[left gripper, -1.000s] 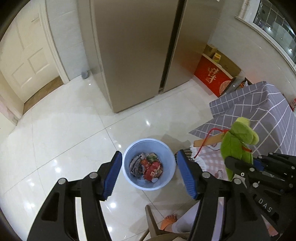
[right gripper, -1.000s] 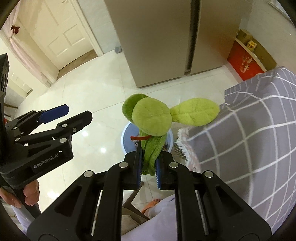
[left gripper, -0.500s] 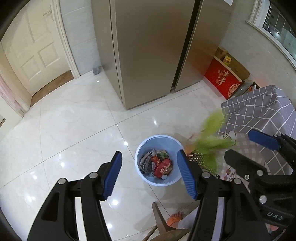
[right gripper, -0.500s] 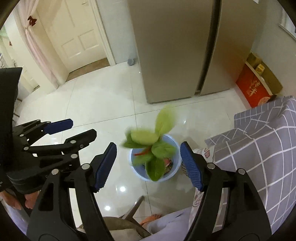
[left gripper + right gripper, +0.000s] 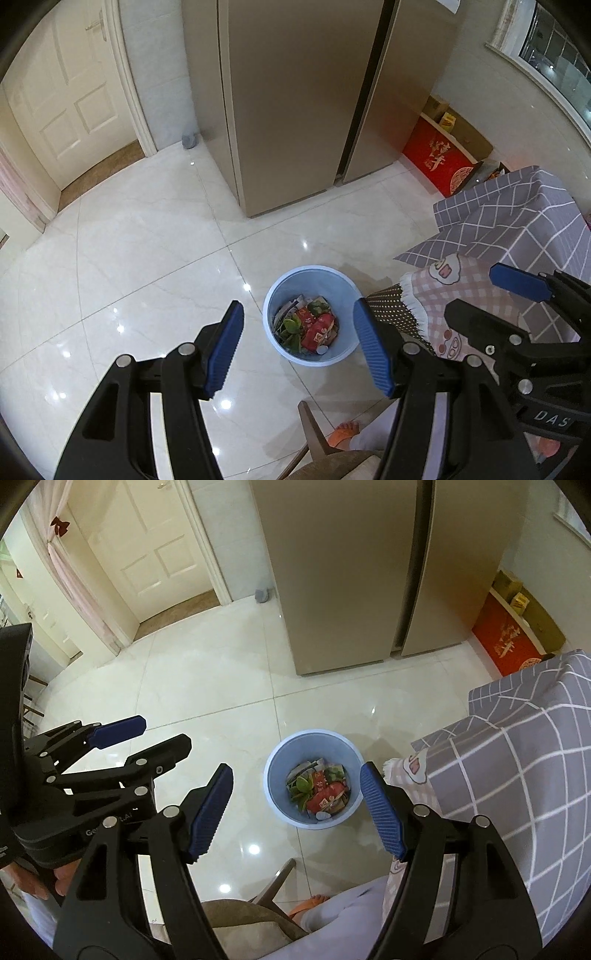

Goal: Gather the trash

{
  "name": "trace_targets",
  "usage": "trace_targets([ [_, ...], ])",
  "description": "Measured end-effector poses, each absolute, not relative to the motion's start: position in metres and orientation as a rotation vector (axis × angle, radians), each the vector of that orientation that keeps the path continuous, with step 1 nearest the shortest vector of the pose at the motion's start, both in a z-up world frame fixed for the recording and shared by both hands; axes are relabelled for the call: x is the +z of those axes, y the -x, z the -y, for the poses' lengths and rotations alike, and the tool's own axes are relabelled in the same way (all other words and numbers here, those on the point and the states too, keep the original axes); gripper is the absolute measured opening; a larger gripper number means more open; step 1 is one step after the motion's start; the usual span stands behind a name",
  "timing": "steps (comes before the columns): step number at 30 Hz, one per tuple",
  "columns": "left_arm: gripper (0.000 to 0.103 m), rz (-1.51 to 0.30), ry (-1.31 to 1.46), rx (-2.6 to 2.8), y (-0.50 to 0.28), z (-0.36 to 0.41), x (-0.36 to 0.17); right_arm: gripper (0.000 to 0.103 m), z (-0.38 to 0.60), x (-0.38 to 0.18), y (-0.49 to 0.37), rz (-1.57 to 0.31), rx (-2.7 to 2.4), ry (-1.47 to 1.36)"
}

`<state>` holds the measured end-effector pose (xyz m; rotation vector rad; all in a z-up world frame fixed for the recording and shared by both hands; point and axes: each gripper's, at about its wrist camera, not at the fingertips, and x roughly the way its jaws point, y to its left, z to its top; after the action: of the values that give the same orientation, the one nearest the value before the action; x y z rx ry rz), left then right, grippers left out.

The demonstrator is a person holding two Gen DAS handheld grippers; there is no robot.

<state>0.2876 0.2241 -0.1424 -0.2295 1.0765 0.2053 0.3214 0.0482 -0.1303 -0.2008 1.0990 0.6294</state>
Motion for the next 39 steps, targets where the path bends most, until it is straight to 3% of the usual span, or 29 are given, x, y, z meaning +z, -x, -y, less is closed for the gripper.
trace_targets([
  [25, 0.061, -0.975, 0.151, 0.075, -0.221, -0.131, -0.102, 0.071, 0.051, -0.083, -0.229, -0.904, 0.379, 0.114],
  [39, 0.072, -0.828, 0.072, -0.048, -0.154, -0.05, -0.061, 0.086, 0.13, -0.044, -0.141, -0.709, 0.208, 0.081],
])
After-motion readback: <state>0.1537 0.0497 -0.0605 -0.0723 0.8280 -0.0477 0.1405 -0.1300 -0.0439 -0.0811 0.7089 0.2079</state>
